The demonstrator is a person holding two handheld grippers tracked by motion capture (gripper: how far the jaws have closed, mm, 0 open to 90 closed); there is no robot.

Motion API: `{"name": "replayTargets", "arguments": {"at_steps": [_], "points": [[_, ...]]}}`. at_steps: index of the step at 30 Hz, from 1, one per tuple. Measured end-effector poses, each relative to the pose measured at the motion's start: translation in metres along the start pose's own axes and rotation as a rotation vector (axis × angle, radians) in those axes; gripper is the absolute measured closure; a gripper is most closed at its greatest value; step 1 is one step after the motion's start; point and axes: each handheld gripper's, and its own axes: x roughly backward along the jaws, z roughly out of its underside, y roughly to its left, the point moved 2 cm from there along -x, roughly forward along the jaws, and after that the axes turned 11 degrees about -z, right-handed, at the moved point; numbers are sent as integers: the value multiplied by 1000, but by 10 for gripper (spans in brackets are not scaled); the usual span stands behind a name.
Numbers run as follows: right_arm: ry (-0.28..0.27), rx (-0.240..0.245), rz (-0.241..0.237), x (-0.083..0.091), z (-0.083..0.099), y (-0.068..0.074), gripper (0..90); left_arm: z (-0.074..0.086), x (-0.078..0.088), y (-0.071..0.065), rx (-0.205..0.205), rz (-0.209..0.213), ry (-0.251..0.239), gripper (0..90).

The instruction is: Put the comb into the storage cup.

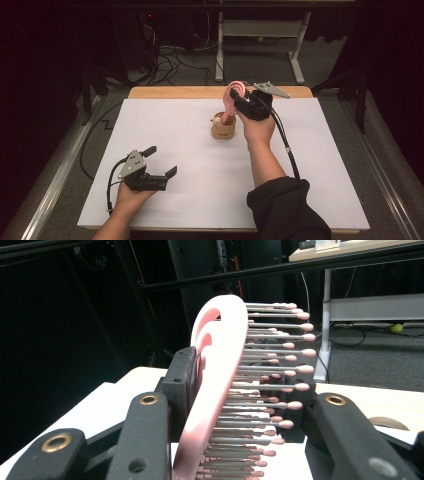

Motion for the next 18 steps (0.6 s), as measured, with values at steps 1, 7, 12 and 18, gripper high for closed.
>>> {"name": "replayTargets", "arguments": {"at_steps": [1, 7, 12, 18], "points": [[0, 0, 4, 0, 0, 0, 590, 0, 0, 0, 2, 1, 2, 0], [7, -8, 20, 1, 1, -2, 579, 0, 1, 0, 0, 1, -2, 0], [6, -10, 29, 3, 2, -4, 576, 0, 2, 1, 1, -3, -6, 0], [16, -18, 36, 6, 5, -9, 566, -1, 2, 2, 8, -5, -15, 0]]}}
